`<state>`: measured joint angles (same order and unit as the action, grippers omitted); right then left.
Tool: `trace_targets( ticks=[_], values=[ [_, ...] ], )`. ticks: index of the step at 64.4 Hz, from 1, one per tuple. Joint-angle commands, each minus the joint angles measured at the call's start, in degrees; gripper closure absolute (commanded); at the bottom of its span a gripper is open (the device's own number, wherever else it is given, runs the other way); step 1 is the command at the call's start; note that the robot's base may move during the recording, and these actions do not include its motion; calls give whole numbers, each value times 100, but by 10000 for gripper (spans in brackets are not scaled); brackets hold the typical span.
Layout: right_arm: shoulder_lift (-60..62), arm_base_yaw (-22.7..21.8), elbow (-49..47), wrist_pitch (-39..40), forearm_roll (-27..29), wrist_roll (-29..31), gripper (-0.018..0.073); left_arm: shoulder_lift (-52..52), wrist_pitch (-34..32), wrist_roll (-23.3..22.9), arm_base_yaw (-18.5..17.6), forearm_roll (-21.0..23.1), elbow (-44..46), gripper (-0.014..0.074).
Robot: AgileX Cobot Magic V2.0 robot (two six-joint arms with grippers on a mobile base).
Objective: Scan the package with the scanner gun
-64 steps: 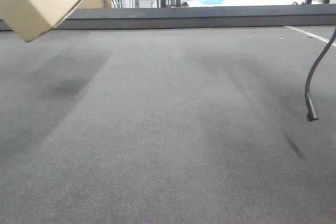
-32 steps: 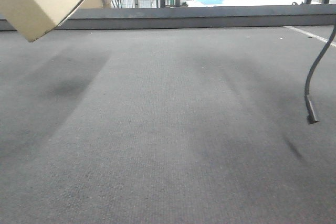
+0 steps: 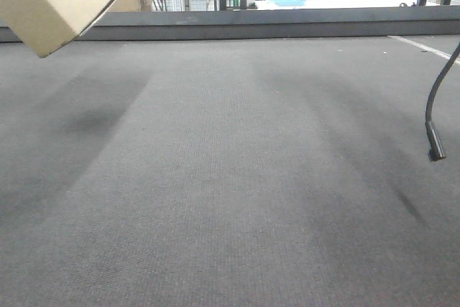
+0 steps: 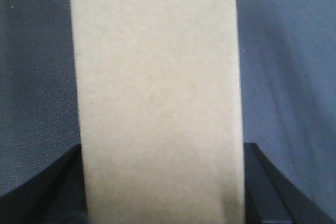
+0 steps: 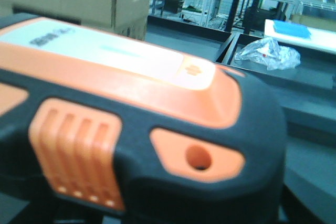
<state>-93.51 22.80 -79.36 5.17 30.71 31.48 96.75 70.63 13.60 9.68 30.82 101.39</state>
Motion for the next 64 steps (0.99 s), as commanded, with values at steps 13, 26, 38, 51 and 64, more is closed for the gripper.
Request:
trace_targets(
  ticks=[13,26,38,51,64],
  values=[
    [124,-225,278,810,709,-1,718,-70,-67,-21,-28,80,43,707],
    [147,-225,1095,1479,600,-180,720,-70,-67,-21,-28,80,43,707],
    [147,-225,2100,3050,-810,-1706,720,-70,-67,-21,-28,80,43,707],
    [5,-371,2756,3718,-1977,-2908,720,-70,-67,-21,-28,80,43,707],
    [-233,-371,3050,4616,-1977,-2961,720,-70,-67,-21,-28,80,43,707]
  ],
)
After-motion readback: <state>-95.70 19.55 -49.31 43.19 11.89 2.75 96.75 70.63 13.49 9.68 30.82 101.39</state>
